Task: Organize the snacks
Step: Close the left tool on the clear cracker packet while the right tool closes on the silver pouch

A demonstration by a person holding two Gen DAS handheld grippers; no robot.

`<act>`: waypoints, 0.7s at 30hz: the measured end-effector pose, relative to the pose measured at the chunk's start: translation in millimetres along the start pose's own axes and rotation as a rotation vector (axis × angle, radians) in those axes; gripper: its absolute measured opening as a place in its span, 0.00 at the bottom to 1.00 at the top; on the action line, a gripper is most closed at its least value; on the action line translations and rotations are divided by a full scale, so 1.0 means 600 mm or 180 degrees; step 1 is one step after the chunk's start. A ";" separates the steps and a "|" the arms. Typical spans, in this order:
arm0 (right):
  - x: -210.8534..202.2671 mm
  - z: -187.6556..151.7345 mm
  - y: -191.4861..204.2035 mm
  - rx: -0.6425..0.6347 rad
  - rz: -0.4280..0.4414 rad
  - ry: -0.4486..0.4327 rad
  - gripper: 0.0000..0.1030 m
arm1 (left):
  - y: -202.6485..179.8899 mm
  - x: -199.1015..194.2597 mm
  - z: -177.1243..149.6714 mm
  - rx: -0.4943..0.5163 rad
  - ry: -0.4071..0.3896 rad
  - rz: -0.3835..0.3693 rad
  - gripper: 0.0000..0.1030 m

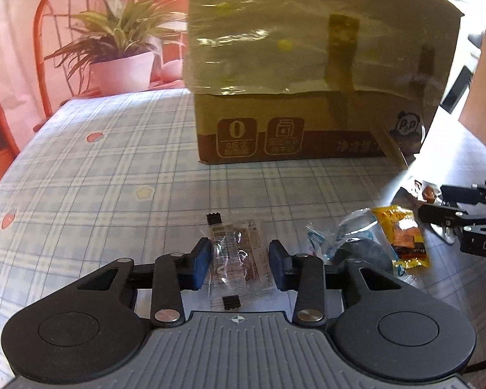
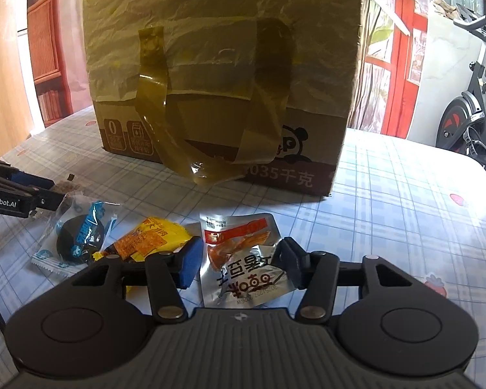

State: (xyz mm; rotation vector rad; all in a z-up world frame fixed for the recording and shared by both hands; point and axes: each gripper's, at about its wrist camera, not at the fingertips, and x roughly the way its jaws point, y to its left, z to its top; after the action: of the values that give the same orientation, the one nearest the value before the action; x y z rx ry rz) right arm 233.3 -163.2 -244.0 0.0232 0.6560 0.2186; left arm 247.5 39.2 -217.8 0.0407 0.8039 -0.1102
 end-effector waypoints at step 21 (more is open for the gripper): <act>0.003 0.000 0.008 -0.0069 0.0023 0.0064 0.57 | 0.030 -0.064 0.010 -0.0331 -0.0356 -0.0184 0.39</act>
State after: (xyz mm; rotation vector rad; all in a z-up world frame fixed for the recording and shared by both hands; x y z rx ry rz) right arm 233.8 -158.2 -244.5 0.0027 0.6734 0.2332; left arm 227.5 59.7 -186.4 -0.0863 0.6980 -0.1242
